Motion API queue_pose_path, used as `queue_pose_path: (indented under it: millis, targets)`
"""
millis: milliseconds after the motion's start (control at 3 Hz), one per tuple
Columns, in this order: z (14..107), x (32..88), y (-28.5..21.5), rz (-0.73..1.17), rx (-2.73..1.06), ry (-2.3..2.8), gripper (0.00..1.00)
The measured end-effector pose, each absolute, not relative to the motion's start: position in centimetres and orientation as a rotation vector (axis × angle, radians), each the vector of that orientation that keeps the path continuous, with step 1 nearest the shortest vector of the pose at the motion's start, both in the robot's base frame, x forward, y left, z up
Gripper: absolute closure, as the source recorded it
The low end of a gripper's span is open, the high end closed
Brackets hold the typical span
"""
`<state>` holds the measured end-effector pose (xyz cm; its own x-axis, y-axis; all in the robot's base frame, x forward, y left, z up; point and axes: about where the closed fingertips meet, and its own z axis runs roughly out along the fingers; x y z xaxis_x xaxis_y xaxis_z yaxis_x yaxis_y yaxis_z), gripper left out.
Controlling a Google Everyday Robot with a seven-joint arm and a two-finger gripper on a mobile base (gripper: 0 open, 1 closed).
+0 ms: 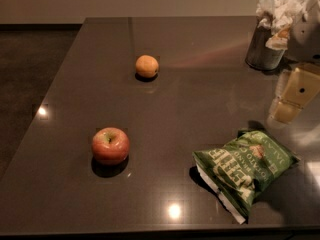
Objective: Pick orange
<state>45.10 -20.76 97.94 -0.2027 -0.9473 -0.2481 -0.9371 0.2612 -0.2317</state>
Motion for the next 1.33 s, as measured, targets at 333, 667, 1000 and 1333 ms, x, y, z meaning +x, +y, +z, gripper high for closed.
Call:
queue_pose_path:
  millis: [333, 667, 1000, 1333]
  targets:
    - [97.5, 48.1, -18.2, 0.062, -1.714, 2.142, 0.0]
    - [96.3, 51.4, -14.2, 0.151, -1.715, 2.084, 0.0]
    - [94.5, 54.2, -10.1, 0.191, -1.713, 2.055, 0.0]
    - [92.5, 57.3, -6.7, 0.225, -1.673, 2.065, 0.0]
